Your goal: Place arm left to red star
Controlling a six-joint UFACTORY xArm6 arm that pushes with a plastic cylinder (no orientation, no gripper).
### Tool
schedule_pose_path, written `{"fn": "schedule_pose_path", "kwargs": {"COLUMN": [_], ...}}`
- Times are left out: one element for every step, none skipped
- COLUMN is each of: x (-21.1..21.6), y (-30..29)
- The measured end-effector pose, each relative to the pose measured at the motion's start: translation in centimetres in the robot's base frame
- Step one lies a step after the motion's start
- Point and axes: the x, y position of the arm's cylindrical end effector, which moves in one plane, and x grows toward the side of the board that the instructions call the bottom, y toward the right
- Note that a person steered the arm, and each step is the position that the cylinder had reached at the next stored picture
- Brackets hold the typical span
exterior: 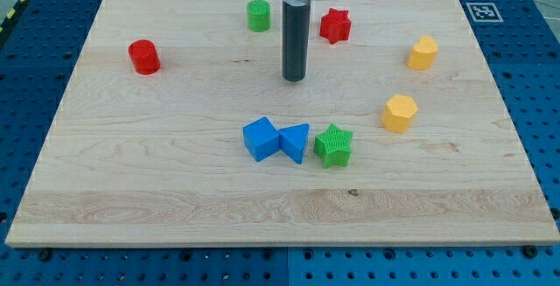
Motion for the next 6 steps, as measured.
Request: {"fn": "schedule_pose_path", "kwargs": {"x": [0.0,-0.1,-0.1,-0.5,-2.2,-3.6], "y": [0.0,0.4,2.1,2.4,2.4,2.4]}}
